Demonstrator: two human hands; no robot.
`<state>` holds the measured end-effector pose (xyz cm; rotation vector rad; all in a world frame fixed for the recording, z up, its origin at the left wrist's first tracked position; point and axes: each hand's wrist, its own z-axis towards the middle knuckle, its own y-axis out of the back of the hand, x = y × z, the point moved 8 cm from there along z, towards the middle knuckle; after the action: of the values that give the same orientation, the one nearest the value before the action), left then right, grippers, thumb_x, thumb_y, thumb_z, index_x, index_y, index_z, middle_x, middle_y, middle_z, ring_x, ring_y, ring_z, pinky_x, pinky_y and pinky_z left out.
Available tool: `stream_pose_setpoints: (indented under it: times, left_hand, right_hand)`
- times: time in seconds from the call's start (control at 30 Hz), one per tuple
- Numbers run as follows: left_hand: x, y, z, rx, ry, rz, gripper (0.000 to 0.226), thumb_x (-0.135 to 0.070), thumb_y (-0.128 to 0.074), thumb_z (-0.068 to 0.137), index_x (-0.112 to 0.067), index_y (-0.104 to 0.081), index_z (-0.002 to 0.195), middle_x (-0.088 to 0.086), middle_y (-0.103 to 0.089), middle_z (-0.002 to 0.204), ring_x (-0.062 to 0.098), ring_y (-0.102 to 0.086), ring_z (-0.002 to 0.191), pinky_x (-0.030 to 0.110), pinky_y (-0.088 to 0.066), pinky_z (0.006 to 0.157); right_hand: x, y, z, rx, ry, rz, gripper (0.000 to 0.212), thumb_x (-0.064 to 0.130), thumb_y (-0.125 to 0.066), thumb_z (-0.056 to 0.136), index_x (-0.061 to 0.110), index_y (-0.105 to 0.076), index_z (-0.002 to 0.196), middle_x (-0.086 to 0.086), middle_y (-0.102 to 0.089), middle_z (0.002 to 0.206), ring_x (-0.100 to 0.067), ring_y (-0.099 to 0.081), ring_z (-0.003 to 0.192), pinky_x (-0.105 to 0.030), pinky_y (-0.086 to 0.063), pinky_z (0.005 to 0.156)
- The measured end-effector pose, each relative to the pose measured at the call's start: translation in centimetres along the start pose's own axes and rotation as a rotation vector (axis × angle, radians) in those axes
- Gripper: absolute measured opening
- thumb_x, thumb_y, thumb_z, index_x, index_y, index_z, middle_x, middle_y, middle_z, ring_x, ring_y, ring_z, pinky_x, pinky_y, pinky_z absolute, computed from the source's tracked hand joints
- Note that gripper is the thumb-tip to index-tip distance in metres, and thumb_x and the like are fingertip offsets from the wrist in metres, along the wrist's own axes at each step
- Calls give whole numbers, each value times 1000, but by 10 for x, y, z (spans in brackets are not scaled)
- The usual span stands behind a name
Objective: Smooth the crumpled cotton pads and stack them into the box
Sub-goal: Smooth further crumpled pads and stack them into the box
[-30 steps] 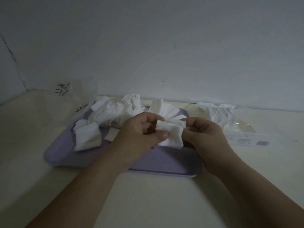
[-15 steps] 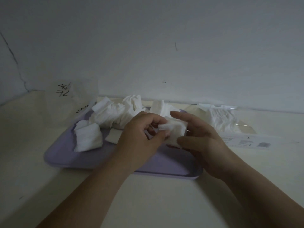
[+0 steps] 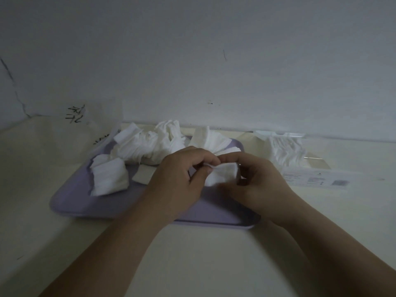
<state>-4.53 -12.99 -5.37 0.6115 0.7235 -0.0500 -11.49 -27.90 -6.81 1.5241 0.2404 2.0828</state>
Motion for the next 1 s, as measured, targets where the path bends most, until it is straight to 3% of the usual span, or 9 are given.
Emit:
stream_pose_setpoints:
  times: [0.1,0.27,0.37,0.47,0.53,0.63,0.7,0.87,1.0]
  left_hand:
    - [3,0,2,-7,-10,11,22,-7,-72,92,-27,-77,102,-15,-70,96,7,-66,88,13,-46,77]
    - [23,-1,-2,-10,248,-87,51,-22,-84,83,-36,-64,128,-18,-67,108,4,-67,92,16,-49,74]
    - [28,-7,-4,63,317,-158,44,-21,-87,79,-37,-68,116,-19,-72,100,-1,-67,85,13,-47,71]
    - [25,-6,-5,71,286,-144,24,-16,-86,79,-32,-74,93,-15,-73,81,-2,-61,65,12,-45,61]
    - [33,-8,-6,100,326,-105,29,-17,-88,77,-34,-71,94,-20,-71,78,-4,-60,62,13,-45,61]
    - [41,-14,-10,142,397,-185,57,-27,-92,67,-40,-66,116,-28,-71,100,-2,-68,76,19,-52,76]
    - [43,-14,-10,143,411,-226,69,-40,-90,60,-37,-66,124,-18,-74,110,5,-71,83,29,-58,83]
    - [36,-13,-7,117,383,-279,42,-20,-83,73,-55,-74,95,-8,-80,93,7,-72,78,31,-57,75]
    - [33,-16,-7,106,376,-250,32,-20,-72,76,-40,-73,101,0,-80,86,18,-76,82,45,-62,78]
  right_hand:
    - [-3,-1,1,-10,-16,49,27,8,-79,90,23,-76,113,6,-78,100,-17,-74,95,-39,-60,90]
    - [-13,1,3,-50,-67,188,65,-3,-76,90,28,-57,143,-4,-76,111,-23,-74,106,-45,-60,97]
    - [-16,0,3,-47,-80,236,60,-9,-75,87,21,-61,137,-4,-79,110,-21,-75,106,-39,-58,100]
    - [-15,4,2,-103,-30,-25,50,1,-78,88,32,-67,126,10,-77,113,-2,-72,107,-29,-56,101]
    - [-15,1,2,-104,2,-154,48,5,-74,91,34,-69,129,17,-75,119,4,-70,109,-25,-55,100]
    - [-11,-4,2,-78,77,-192,50,2,-65,95,28,-67,138,15,-71,130,-2,-69,116,-29,-57,101]
    - [-8,-8,1,-70,145,-273,50,3,-63,95,24,-65,141,12,-69,133,-8,-68,118,-34,-57,100]
    - [0,-20,-4,9,176,-421,58,12,-46,94,15,-54,151,0,-59,149,-19,-59,134,-36,-51,108]
    - [-1,-34,-5,69,159,-547,70,6,-45,90,9,-37,159,-7,-43,163,-27,-47,146,-47,-49,111]
